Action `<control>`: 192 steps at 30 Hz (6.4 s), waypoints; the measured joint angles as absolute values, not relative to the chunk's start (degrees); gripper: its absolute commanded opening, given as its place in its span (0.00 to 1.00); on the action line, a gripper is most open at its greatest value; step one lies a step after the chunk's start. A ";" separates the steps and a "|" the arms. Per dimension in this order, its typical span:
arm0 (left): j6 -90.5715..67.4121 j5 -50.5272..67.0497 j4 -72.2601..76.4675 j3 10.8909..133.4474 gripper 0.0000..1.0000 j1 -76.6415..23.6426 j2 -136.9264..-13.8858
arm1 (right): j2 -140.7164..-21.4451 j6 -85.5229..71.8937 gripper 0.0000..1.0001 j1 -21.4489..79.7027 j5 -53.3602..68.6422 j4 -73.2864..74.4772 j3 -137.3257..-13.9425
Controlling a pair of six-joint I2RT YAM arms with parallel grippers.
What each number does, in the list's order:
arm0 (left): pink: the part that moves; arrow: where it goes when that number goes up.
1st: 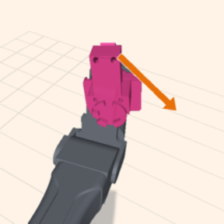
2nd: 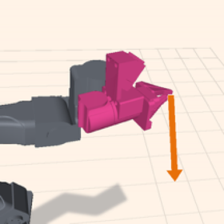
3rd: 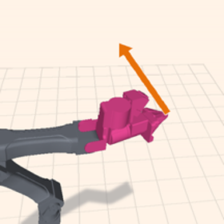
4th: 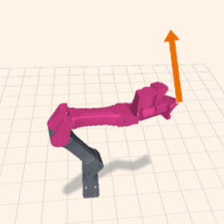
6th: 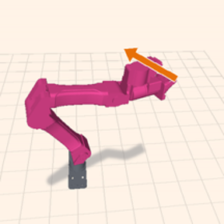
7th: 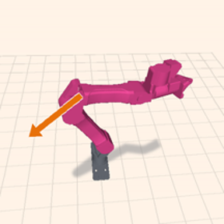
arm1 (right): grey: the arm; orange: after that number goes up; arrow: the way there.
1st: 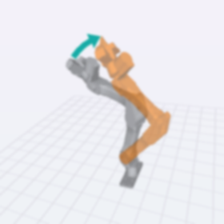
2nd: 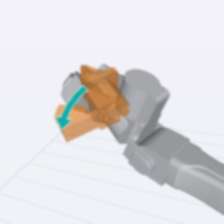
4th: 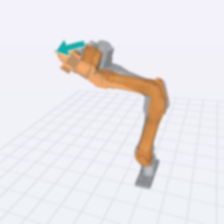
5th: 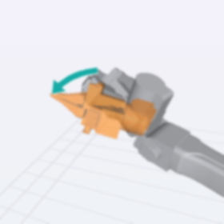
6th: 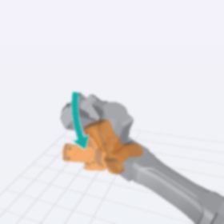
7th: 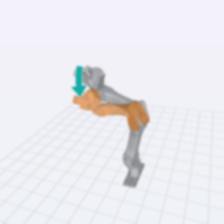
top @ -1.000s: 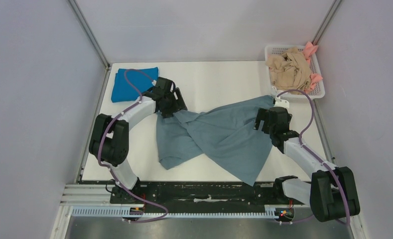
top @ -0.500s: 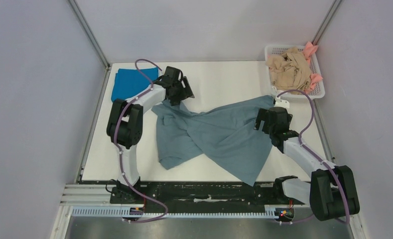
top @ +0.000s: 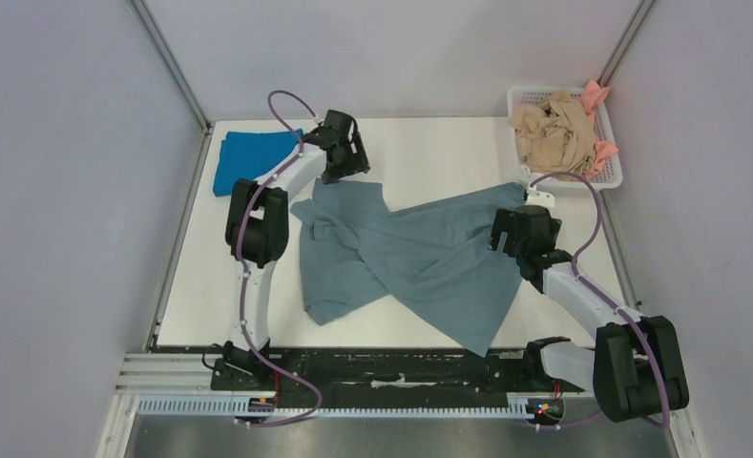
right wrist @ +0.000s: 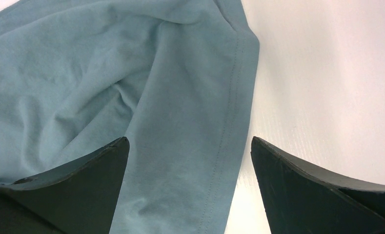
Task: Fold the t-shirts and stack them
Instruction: Flatten out the tshirt
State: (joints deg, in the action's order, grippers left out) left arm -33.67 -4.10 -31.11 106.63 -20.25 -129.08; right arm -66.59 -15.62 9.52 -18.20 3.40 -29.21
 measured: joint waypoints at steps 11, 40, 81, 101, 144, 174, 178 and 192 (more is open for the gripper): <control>-30.72 -12.60 -37.71 112.42 0.91 -13.78 -133.53 | -67.24 -15.27 0.98 9.52 -18.41 3.44 -29.21; -23.97 -7.62 -35.92 103.55 0.02 -18.61 -129.84 | -67.22 -14.94 0.98 9.52 -18.59 3.27 -29.28; -29.10 -17.98 -26.02 69.23 0.02 -15.55 -104.81 | -123.96 -11.16 0.91 7.97 -19.27 15.51 -89.82; -30.17 -17.50 -25.80 69.23 0.02 -15.55 -103.68 | -117.95 -20.82 0.21 5.48 -13.58 -1.56 -73.52; -25.15 -15.46 -26.79 93.80 0.02 -15.09 -46.89 | -44.82 -5.30 0.00 6.98 -7.49 -9.02 -66.94; -6.35 -11.42 -16.34 103.07 0.25 -15.07 -86.94 | -56.40 -1.56 0.00 6.96 -13.28 -8.71 -59.09; -4.67 -12.58 -18.26 107.20 0.43 -15.07 -110.72 | -70.83 -3.64 0.12 6.96 -13.93 -13.02 -50.00; -5.91 -14.46 -34.11 122.02 0.82 -14.85 -134.04 | -94.19 -7.20 0.98 7.81 -10.26 -11.66 -58.19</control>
